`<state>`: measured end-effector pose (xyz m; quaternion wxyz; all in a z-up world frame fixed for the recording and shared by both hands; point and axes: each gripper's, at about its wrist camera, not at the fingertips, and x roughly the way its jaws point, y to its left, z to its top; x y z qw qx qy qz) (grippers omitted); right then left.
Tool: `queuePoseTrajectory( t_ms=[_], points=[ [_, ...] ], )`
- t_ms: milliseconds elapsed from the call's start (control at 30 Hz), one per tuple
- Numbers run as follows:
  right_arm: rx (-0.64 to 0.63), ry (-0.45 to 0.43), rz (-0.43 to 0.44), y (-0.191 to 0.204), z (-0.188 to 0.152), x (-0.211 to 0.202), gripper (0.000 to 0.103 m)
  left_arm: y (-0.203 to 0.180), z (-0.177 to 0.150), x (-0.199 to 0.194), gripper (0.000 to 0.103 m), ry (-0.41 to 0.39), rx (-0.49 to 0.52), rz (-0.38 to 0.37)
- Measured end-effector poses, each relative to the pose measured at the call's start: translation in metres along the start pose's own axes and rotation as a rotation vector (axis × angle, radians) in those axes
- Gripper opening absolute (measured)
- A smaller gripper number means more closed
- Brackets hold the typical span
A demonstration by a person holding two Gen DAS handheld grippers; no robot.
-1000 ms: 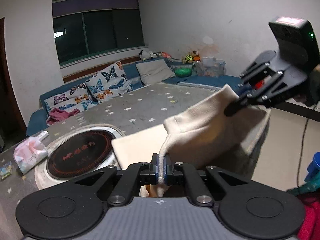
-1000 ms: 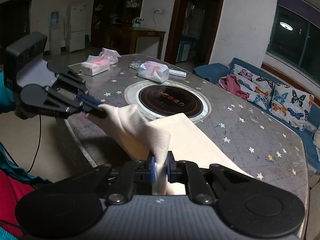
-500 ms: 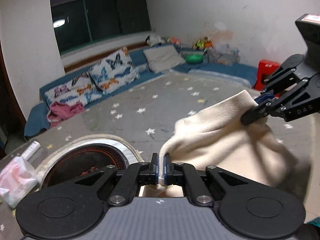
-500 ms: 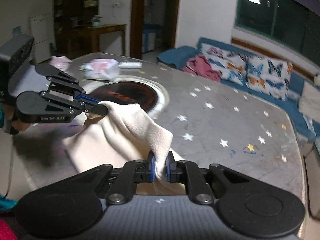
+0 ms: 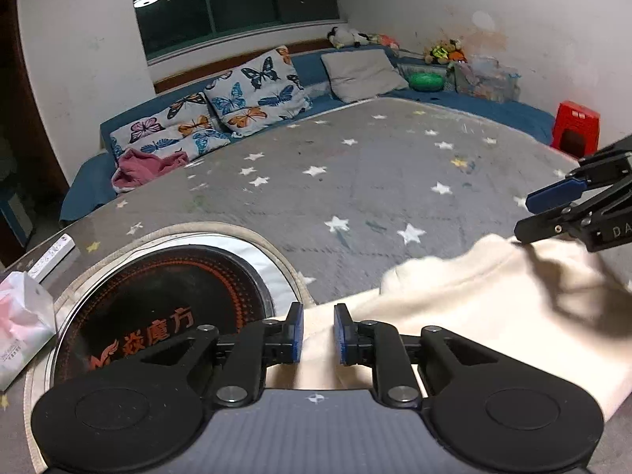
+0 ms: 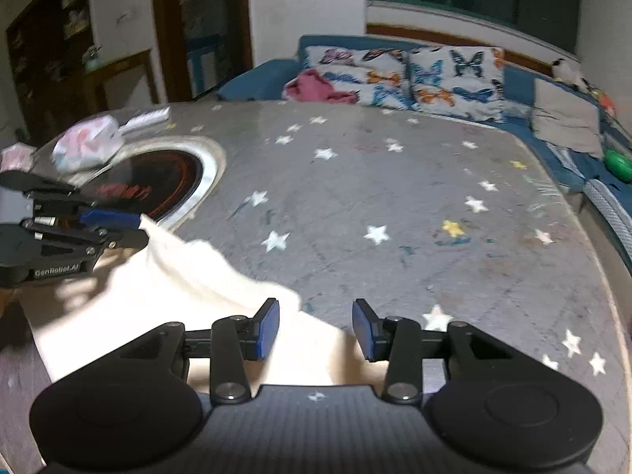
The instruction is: Fold clothes
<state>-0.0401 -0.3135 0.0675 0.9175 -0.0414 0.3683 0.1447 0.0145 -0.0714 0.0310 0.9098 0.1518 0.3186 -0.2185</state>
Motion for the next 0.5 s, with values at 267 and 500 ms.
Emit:
queuePoseTrajectory(
  t_ms=[267,500],
  points=[
    [-0.014,0.007,0.089,0.022,0.006,-0.007,0.025,-0.021,0.007,-0.003,0.019,-0.003,0.039,-0.094],
    [-0.037,0.064,0.088,0.034,0.002,0.022,0.022,-0.025,0.008,0.013,0.019,0.019,0.037,-0.105]
  ],
)
